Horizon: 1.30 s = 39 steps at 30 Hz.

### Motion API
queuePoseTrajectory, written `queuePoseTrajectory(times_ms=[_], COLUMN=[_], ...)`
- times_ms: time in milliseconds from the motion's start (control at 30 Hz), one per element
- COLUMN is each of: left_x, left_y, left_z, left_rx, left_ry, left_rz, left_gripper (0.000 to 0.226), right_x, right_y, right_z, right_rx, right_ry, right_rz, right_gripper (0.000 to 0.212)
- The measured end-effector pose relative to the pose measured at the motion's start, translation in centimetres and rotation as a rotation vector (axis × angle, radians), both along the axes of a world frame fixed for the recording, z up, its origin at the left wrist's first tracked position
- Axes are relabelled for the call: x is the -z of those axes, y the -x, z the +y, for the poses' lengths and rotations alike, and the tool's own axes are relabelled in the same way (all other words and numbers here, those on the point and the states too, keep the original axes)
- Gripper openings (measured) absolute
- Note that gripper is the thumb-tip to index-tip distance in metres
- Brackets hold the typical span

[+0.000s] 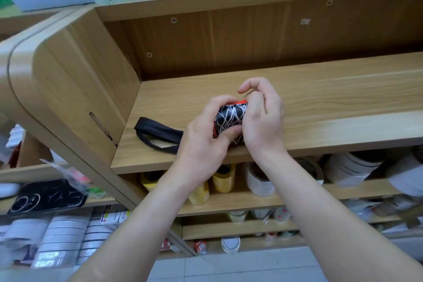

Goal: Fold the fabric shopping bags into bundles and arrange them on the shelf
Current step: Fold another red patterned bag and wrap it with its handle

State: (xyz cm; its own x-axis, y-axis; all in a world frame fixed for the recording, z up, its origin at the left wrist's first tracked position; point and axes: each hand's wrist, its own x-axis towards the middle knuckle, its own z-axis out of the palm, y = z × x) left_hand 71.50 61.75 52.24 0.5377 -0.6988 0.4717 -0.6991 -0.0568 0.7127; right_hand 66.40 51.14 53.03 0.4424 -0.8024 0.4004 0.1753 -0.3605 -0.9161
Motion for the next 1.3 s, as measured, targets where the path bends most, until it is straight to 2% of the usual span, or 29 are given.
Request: queuePoseTrajectory(times_ms=[133,267,333,400,433,533,600,700,767,800,867,933,1067,1133,1300], left_x=[0.2,0.4,0.5,0.3,0.2,0.1,-0.1,-0.9,-1.8,-2.3,-2.9,-2.7,-0.2,0.4,0.8], left_y=[-0.7,-0.8,-0.4,-0.1,0.0,-0.1,-0.2,-0.6,-1.4,-1.8,-2.2,-2.0,-2.4,-2.8,-1.9], left_z=[0.2,0.3,0.5,0.6,0.5,0.7,1.2,2.6,3.9,4.7,6.6,8.3,9.0,8.6,7.4], left_rx=[-0.056,-0.093,-0.079,-0.057,-0.056,-0.059,-0.003,0.046,0.002,-0.054,-0.174,-0.182,-0.188,-0.245,-0.311], left_ry=[-0.021,-0.033,-0.025,-0.032,-0.049,-0.111,-0.176,-0.329,-0.339,-0.294,-0.133,-0.102,-0.392,-0.469,-0.392], left_rz=[-0.155,-0.247,-0.303,-0.31,-0.314,-0.338,-0.322,-0.286,-0.356,-0.433,-0.599,-0.701,-0.703,-0.724,-0.967], left_gripper=[0.032,0.032,0.029,0.03,0.031,0.032,0.041,0.06,0.075,0.076,0.05,0.03,0.056,0.065,0.051], right_x=[-0.4,-2.8,-4.2,-5.3,-5.5,-6.2,-6.5,-6.4,-6.1,-5.9,-5.4,-5.1,-5.2,-5.3,-5.4], right_y=[0.1,1.3,2.8,4.1,4.4,4.3,3.8,3.5,3.4,3.5,3.8,4.2,4.4,4.5,4.3], right_z=[-0.4,-2.6,-3.4,-3.5,-3.5,-2.5,-1.8,-1.8,-2.6,-2.9,-3.5,-3.6,-3.4,-3.3,-3.6], right_rx=[-0.094,-0.437,-0.629,-0.725,-0.717,-0.485,-0.425,-0.489,-0.512,-0.495,-0.448,-0.438,-0.476,-0.499,-0.533], right_ry=[0.04,0.251,0.34,0.404,0.502,1.013,1.189,1.141,1.057,1.036,1.068,1.123,1.119,1.099,1.043], right_rz=[0.104,0.496,0.614,0.739,0.832,1.165,1.17,1.11,1.08,1.082,1.088,1.067,0.996,0.977,1.015], right_gripper=[0.03,0.036,0.036,0.029,0.03,0.037,0.023,0.026,0.027,0.027,0.027,0.028,0.027,0.029,0.028])
